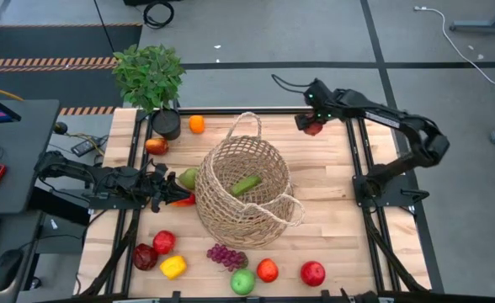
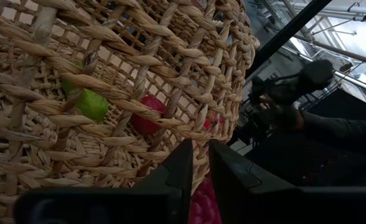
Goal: Build produce basket
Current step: Put the pomegranate into the basket
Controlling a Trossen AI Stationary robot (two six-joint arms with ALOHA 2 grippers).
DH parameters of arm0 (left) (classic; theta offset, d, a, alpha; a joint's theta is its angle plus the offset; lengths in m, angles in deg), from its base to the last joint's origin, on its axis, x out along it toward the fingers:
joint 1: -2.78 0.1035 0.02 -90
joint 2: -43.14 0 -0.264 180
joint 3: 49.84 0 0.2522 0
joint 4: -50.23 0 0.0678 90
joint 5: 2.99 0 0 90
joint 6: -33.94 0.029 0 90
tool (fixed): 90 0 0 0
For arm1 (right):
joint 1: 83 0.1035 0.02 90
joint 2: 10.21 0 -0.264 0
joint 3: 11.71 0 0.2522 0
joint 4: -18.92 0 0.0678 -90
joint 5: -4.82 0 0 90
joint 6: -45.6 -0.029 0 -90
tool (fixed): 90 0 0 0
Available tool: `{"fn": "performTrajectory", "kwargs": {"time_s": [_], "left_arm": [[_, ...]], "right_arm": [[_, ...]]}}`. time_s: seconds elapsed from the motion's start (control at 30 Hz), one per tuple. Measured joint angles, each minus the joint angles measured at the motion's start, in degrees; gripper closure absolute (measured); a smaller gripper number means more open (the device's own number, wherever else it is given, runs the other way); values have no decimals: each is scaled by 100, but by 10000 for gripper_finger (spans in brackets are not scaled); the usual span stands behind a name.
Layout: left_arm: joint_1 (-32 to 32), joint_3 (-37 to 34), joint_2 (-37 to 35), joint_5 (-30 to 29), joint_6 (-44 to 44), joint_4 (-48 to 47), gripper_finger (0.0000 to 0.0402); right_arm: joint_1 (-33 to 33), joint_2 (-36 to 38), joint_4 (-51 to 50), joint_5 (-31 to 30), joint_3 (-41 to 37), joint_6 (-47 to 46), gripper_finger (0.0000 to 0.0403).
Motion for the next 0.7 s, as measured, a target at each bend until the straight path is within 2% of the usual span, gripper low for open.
{"fn": "performTrajectory", "kwargs": {"time_s": [0.13,0.47,0.53,0.7], "left_arm": [[-1,0,-1,1,1,-1,345],[-2,0,-1,1,0,-1,338],[-1,-2,-2,1,4,-2,339],[0,-2,-2,0,2,-1,342]], "right_arm": [[209,509,17,257,2,-381,35],[1158,1460,78,431,2,-1339,35],[1338,1569,278,622,2,-1446,35],[1683,1752,1396,1530,2,-1535,35]]}}
